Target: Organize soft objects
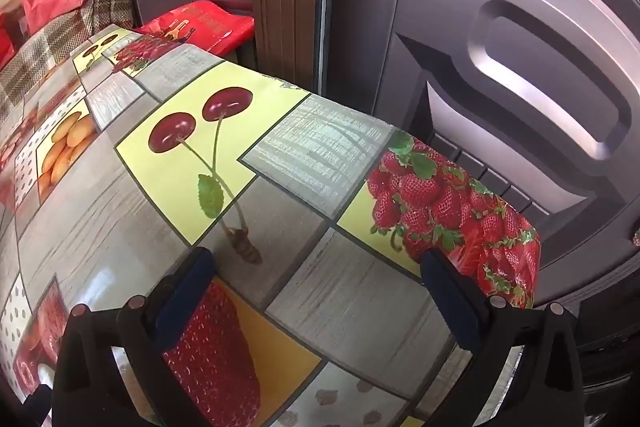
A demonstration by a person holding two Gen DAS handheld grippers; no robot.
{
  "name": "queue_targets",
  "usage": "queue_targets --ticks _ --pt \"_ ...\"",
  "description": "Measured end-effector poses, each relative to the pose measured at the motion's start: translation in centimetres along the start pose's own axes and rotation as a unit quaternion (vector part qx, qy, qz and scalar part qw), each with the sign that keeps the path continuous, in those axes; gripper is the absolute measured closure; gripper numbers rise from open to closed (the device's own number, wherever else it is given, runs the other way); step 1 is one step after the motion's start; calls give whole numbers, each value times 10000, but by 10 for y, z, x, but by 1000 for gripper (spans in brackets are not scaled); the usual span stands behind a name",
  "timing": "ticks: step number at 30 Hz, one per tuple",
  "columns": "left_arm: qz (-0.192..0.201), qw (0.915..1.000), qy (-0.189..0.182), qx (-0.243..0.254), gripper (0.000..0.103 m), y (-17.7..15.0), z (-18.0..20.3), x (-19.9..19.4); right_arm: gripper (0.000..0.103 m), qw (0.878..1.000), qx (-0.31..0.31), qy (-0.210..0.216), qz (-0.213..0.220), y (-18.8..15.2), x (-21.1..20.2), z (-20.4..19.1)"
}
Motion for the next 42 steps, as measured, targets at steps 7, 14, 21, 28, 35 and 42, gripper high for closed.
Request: queue_targets --ticks 7,14,21,28,35,42 --pt "-3 10000 1 1 1 0 0 0 0 10000 -18 -22 -17 -3 -2 5" --pt "-4 10000 1 1 1 0 0 0 0 9999 -71 -80 -61 -1 1 0" --pt "-4 10000 1 0 1 0 0 0 0 9999 -77 -87 -66 -1 1 0" --pt "-4 10000 1 0 1 0 0 0 0 9999 -81 -91 -69 -1 1 0" --pt "-4 10000 0 0 1 0 0 0 0 9999 -81 -92 -69 -1 1 0" --pt "-5 10000 -1 -1 1 0 0 0 0 9999 -82 -92 -70 -1 1 0"
Point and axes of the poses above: each gripper's, at about its wrist camera, not at the fingertips, and x roughly the way its jaws point, z to its right, y to its top, the point moved 10 cm from there along x, roughly the way its jaws point, and after that the axes turned 13 degrees about -x, right-handed, at the moved point
